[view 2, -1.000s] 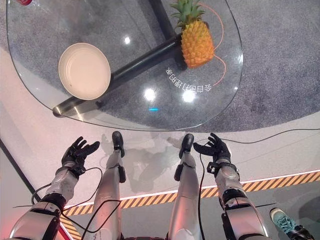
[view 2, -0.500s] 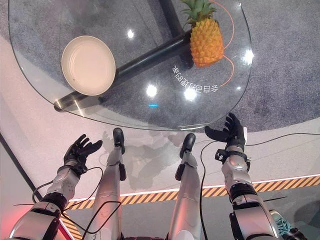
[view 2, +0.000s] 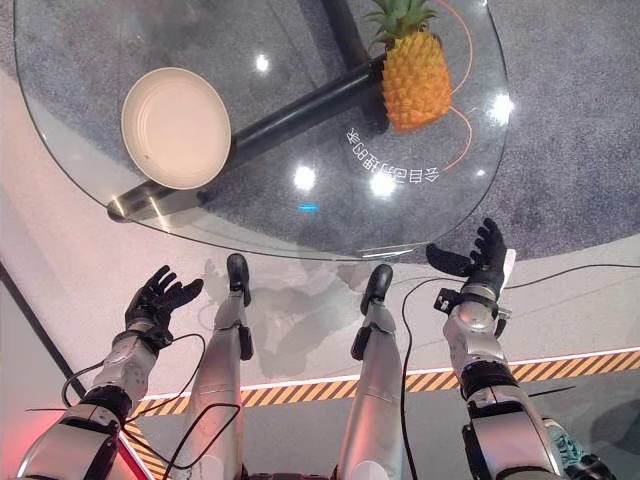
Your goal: Pick up the fruit to the plate
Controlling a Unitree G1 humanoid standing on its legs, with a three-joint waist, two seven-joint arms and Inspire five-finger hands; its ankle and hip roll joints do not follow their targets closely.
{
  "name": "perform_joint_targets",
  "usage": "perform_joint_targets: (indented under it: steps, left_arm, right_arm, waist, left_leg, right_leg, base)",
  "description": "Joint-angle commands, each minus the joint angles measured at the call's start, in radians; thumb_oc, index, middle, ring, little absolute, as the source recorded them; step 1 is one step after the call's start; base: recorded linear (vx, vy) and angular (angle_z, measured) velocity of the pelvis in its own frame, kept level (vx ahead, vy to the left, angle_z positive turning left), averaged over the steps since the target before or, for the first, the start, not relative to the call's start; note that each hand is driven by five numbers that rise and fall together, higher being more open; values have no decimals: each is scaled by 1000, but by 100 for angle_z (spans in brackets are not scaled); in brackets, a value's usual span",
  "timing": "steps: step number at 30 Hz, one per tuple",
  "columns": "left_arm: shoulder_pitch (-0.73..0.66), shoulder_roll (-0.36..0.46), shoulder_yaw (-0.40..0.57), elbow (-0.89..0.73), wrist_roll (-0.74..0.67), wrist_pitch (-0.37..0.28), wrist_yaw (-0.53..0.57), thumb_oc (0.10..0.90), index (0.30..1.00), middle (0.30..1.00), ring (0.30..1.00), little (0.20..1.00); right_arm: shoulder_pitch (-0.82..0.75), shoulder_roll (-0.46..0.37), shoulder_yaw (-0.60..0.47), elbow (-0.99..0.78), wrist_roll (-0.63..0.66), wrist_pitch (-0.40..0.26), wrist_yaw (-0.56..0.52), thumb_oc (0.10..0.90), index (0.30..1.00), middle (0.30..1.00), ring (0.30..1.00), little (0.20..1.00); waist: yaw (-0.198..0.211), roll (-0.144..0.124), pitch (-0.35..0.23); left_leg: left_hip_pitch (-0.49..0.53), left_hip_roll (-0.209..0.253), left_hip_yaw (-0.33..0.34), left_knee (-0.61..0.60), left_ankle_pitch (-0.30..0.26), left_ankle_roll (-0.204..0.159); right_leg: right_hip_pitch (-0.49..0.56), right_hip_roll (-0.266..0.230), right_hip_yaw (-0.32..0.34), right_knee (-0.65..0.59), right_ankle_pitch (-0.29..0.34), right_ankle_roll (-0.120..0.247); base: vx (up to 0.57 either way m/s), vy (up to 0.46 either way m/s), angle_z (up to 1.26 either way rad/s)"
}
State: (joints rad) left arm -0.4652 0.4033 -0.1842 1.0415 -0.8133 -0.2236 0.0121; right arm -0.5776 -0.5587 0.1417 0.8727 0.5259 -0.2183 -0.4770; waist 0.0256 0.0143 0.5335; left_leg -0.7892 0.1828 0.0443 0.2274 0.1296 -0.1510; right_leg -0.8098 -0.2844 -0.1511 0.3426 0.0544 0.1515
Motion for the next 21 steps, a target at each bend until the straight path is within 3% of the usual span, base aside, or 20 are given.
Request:
perform_joint_targets:
  steps: [1, 12, 14, 21]
  left_arm:
    - [87, 42, 10, 5, -20, -42, 0, 800, 900, 900, 900, 900]
    - [92, 43, -10, -14, -36, -36, 3, 800, 900, 900, 900, 900]
    - [97, 42, -17, -22, -44, -37, 5, 800, 900, 900, 900, 900]
    - [103, 34, -18, -28, -51, -37, 11, 800, 900, 900, 900, 900]
  right_arm:
    - [-152, -228, -81, -95, -35, -66, -193, 800, 900, 900, 900, 900]
    - [-157, -260, -99, -24, -98, -54, -375, 800, 900, 900, 900, 900]
    - [-162, -267, -100, -43, -148, -53, -470, 800, 900, 900, 900, 900]
    - [-185, -290, -108, -113, -256, -51, -634, 800, 900, 900, 900, 900]
  waist:
    - [4, 10, -14]
    - [7, 20, -14]
    - [6, 22, -14]
    - [2, 22, -14]
  left_leg:
    - [-10, -9, -62, 91, -62, 26]
    - [-12, -8, -59, 88, -63, 30]
    - [-12, -8, -58, 87, -63, 30]
    - [-1, -7, -53, 77, -62, 32]
  right_leg:
    - [-20, -44, -16, 22, 52, 35]
    - [-20, -44, -19, 18, 52, 36]
    - [-19, -42, -18, 16, 52, 36]
    - [-7, -37, -19, 8, 48, 39]
  base:
    - [0, 0, 0]
    - [0, 0, 0]
    - [0, 0, 0]
    - [-1, 4, 0]
